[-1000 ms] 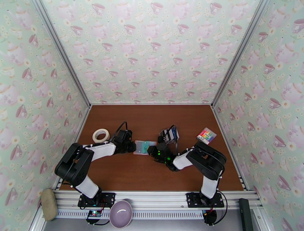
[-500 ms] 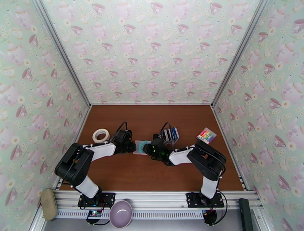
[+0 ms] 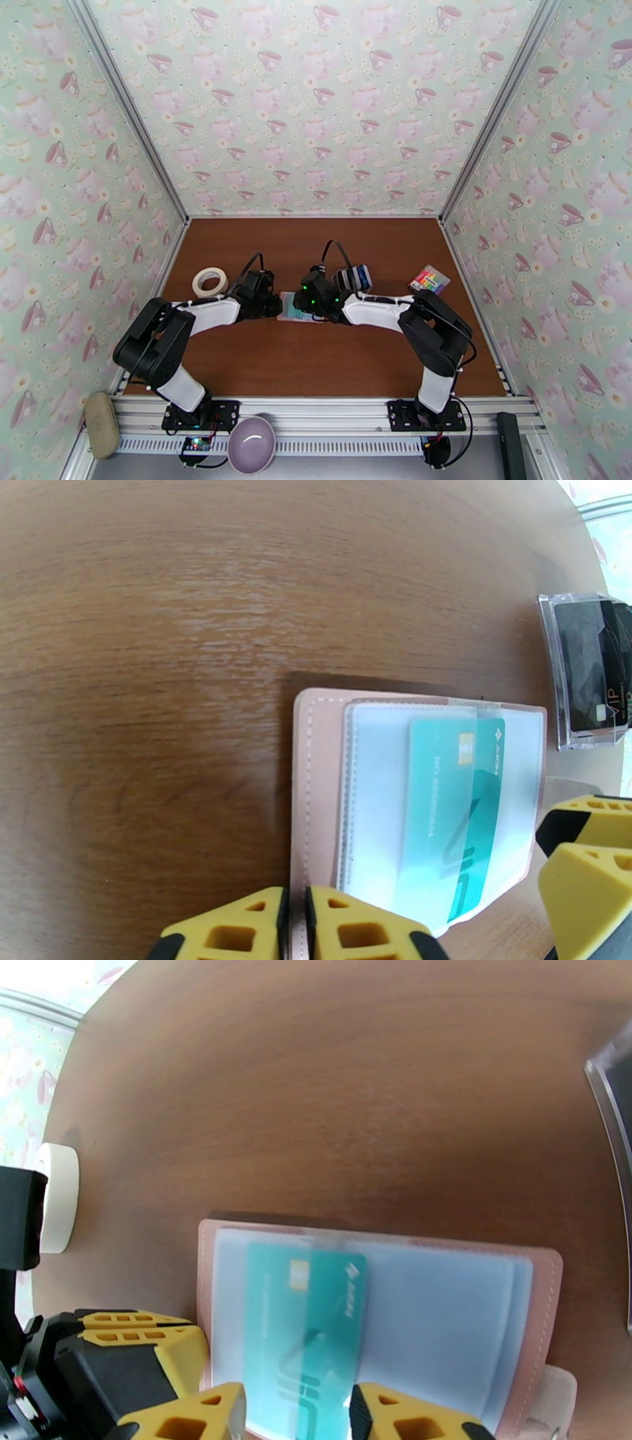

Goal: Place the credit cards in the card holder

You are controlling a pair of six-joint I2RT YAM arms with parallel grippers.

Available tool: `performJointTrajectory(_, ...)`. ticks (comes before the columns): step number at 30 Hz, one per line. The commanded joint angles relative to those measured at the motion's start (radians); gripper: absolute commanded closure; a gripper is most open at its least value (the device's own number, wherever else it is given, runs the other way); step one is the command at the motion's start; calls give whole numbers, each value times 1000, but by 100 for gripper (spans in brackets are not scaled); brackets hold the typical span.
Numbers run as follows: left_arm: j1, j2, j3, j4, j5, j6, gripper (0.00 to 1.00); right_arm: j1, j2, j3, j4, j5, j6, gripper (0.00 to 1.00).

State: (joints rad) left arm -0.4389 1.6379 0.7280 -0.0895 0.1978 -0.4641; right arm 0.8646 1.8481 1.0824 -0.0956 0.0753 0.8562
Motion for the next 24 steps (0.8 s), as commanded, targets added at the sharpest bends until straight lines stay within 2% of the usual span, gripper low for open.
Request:
performJointTrajectory(1,-10,18,-28,-13,20,-5,87,6,42,35,-99,36,-40,60)
performJointTrajectory(14,-11,22,-35,-4,26,-7,93,6,82,76,-108,19,-55,63)
performJointTrajectory(24,-12,27,-48,13,28,-14,93,7,122,122,-113,-6,-62,65)
